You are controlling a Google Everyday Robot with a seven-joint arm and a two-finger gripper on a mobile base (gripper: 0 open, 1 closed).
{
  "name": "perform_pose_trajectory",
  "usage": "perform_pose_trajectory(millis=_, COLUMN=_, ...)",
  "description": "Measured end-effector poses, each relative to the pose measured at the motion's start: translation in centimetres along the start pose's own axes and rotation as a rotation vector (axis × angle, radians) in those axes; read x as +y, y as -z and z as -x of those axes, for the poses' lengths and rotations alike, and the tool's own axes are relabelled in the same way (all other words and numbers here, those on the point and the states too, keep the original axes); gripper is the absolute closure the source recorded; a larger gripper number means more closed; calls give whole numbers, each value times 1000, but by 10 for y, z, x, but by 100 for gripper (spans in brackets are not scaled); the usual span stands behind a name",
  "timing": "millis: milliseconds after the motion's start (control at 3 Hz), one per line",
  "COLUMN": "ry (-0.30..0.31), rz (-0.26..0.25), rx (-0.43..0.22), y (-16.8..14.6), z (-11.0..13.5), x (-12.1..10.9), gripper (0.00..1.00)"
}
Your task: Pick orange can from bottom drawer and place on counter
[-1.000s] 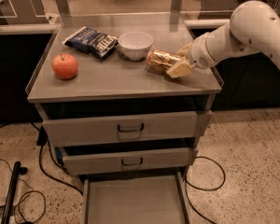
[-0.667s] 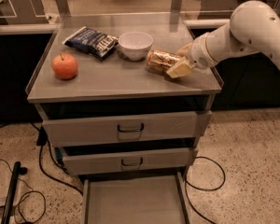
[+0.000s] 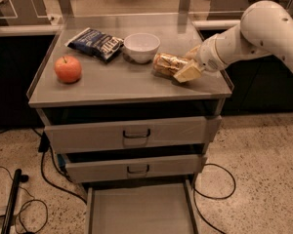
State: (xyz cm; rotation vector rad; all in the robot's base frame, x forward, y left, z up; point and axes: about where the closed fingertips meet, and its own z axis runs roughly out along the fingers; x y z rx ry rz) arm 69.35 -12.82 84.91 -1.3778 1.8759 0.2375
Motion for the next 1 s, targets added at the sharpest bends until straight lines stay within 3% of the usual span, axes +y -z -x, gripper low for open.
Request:
perform_pose_trajectory(millis=333, ry=0, rz=0, rx=0, y=0, z=0, x=0, gripper=12)
perform_pose_trajectory(millis=667, ry=0, rz=0, rx=0, y=0, z=0, x=0, gripper=0)
perform_pose_trajectory(millis=1000, ry=0, rz=0, rx=0, y=0, z=0, x=0, gripper=0)
